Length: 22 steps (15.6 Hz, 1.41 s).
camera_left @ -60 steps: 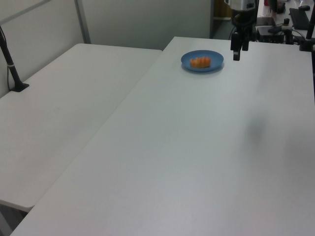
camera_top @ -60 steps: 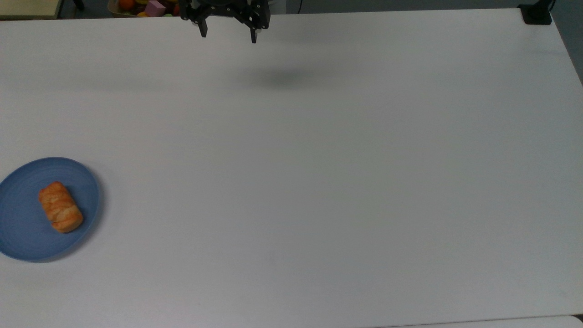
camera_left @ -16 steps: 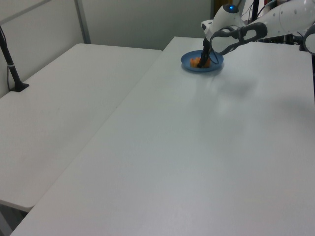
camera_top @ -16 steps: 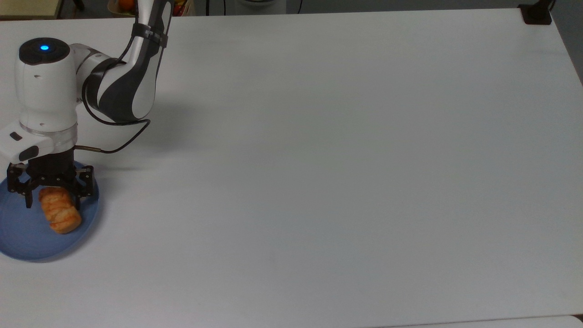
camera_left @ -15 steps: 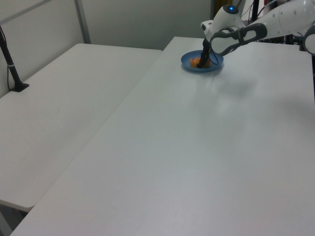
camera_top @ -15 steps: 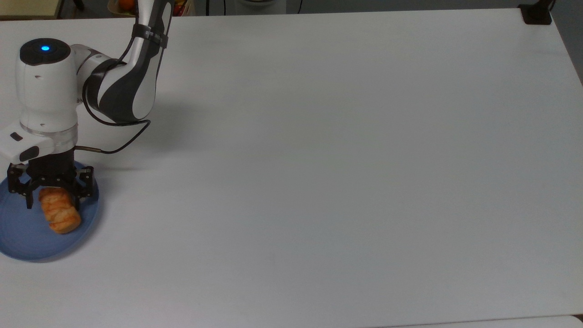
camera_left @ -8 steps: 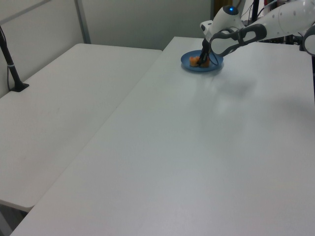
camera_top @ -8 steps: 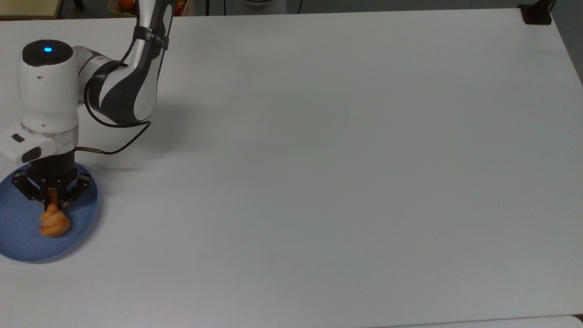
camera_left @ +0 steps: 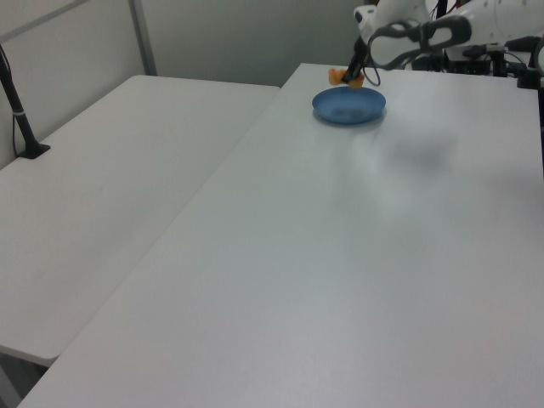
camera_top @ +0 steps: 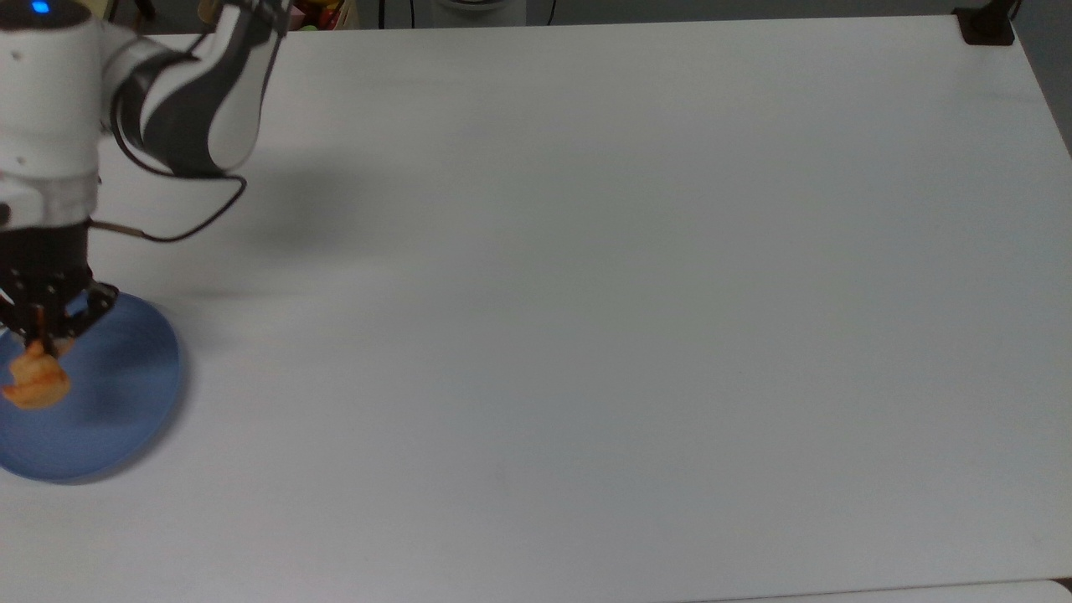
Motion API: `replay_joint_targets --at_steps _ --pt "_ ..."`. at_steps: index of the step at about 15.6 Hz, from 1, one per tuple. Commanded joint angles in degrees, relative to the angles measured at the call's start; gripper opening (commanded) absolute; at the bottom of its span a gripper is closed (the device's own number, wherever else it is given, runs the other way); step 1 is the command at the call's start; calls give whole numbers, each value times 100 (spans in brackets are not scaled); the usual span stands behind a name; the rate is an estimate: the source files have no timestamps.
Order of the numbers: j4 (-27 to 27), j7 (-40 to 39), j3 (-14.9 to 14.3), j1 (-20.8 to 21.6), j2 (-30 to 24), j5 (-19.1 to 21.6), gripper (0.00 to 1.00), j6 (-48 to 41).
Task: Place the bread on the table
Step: 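Carry the bread roll away from the plate across the table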
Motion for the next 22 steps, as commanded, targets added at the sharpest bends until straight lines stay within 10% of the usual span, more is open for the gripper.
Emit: replay_joint_targets --at_steps 1,5,10,14,22 --pt "-1574 546 254 149 -1454 35 0 12" --pt "-2884 1275 449 544 -2754 -36 0 -136" --pt "-3150 2829 772 1036 -3740 -640 0 -1716" --pt "-3369 4350 1545 1247 -4092 -1423 0 -2624" --pt "-3845 6891 3532 1704 -4077 -1626 0 -2923"
